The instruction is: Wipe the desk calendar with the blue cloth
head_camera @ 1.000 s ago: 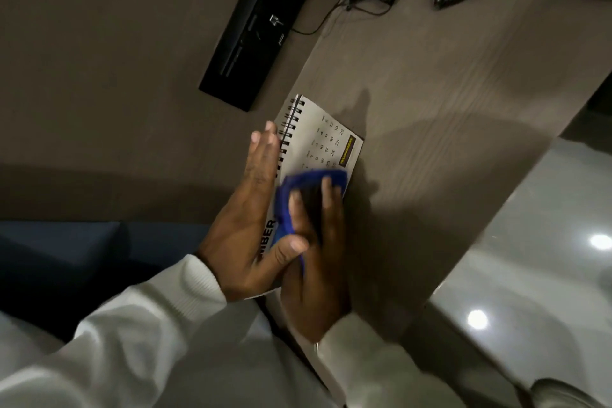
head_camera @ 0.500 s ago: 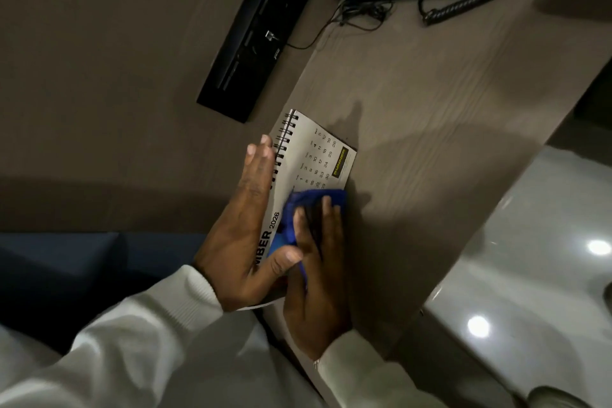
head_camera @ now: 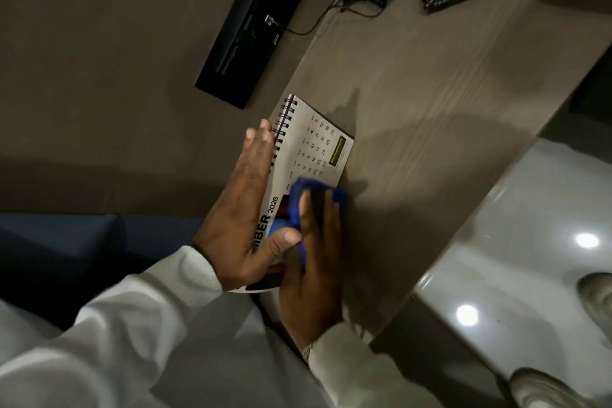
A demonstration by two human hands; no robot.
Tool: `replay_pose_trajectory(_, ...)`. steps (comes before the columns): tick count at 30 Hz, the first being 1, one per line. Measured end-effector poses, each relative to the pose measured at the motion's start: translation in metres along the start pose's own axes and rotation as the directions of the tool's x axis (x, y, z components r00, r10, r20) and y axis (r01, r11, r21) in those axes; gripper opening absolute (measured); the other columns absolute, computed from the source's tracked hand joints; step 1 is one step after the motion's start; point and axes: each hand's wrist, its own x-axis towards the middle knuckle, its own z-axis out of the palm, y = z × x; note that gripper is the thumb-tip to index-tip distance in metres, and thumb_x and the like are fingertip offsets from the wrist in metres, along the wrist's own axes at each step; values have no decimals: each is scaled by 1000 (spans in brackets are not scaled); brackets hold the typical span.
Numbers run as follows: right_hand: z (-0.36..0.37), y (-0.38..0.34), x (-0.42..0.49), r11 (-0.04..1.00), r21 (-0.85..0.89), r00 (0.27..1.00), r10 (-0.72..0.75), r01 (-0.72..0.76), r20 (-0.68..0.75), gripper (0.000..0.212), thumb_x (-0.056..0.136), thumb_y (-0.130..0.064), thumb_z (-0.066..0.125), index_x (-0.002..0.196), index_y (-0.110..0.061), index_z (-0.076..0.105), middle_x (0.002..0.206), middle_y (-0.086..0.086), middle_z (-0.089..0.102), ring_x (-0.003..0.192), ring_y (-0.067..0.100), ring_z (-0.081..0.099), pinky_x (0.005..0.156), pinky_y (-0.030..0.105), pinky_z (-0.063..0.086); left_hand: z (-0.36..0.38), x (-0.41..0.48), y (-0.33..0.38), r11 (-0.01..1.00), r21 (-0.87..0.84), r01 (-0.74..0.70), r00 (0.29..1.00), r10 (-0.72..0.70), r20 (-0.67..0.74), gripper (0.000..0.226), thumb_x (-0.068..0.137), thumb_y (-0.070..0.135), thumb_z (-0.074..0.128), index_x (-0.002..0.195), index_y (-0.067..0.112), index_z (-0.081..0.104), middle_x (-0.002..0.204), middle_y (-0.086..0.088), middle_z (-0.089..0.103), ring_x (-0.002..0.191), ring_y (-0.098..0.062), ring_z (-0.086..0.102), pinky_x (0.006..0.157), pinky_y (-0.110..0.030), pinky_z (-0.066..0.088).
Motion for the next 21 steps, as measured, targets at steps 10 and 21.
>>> replay_pose_trajectory(10,-23,-13,84,996,-76,995,-48,41,-87,55,98,-14,43,148,-28,24,163,10,14,152,31,5,121,52,19,0,-1,-4,1000,9,-11,1000,11,4,102,91,67,26,152,-9,-2,166,-24,-6,156,-31,-11,128,-39,1)
replay_pose_trajectory(21,-13,-10,-10,977,-196,995,96,-86,40,54,95,-29,40,147,-18,33,158,9,31,148,29,23,113,53,37,1,-2,-5,1000,5,13,1000,-13,5,104,88,71,29,154,-2,-5,167,-18,-7,156,-28,-11,128,-41,3)
